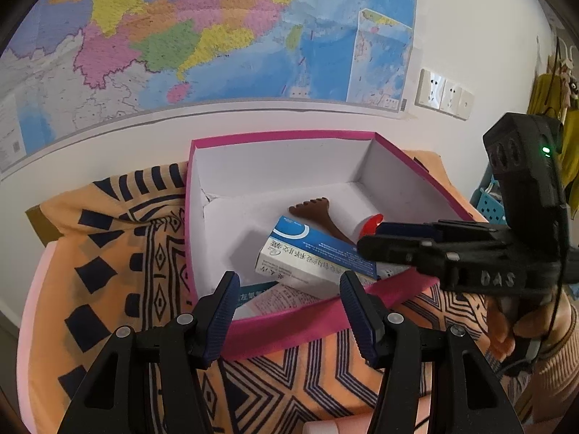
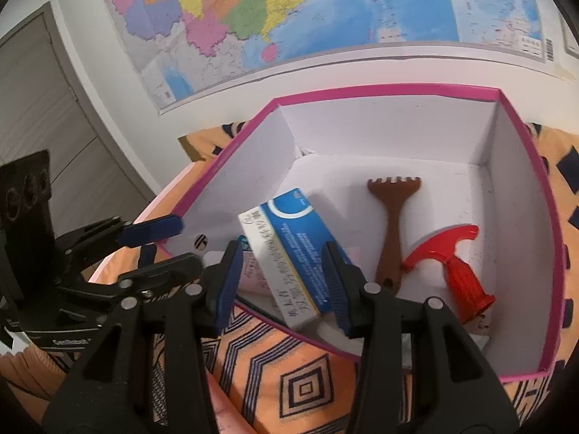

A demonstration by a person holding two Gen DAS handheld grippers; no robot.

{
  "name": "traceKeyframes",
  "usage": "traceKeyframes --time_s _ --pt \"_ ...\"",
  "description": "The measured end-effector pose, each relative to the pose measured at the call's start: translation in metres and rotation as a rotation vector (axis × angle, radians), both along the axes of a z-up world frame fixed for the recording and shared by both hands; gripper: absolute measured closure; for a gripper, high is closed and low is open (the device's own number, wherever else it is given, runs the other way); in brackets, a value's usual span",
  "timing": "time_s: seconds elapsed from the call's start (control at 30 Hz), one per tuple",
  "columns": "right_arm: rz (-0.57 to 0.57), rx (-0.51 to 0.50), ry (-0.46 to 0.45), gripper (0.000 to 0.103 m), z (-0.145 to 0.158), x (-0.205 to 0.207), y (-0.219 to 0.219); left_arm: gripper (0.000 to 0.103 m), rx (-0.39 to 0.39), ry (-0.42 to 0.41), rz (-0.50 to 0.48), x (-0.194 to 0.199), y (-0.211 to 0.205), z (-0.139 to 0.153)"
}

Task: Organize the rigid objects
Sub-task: 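Lower the medicine box into the magenta box and open the right tool, then move the right tool down to the pink squeeze tube and grasp it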

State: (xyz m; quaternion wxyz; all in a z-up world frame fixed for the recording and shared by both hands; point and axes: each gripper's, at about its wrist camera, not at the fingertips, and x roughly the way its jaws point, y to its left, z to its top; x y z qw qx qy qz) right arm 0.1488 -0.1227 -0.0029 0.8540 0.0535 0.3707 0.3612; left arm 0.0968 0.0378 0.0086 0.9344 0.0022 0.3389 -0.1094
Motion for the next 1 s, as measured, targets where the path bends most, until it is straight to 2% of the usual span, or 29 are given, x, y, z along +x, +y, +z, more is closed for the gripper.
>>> traceKeyframes --time_s 0.27,0.5,0.67,0.8,1.0 --pt "-0.054 0.031 0.025 0.055 0.005 0.000 -0.021 0.044 -0.038 -0.026 -0.031 -0.024 0.001 0.006" --pt "-0.016 0.087 -0.020 0.054 0.020 -0.037 -0.045 0.043 -0.069 -0.029 -0.090 -0.055 -0.002 0.004" --pt "0.019 0.091 -0.033 0.054 0.021 -0.068 -0.062 0.042 -0.060 0.019 -0.097 -0.069 -0.005 -0.013" --pt "0.025 0.081 -0.005 0.054 0.007 -0.089 -0.075 0.042 -0.077 0.085 -0.091 -0.073 -0.005 -0.035" --pt "0.004 0.020 0.110 0.054 -0.038 -0.115 -0.088 0.042 -0.100 0.153 -0.081 -0.079 -0.003 -0.057"
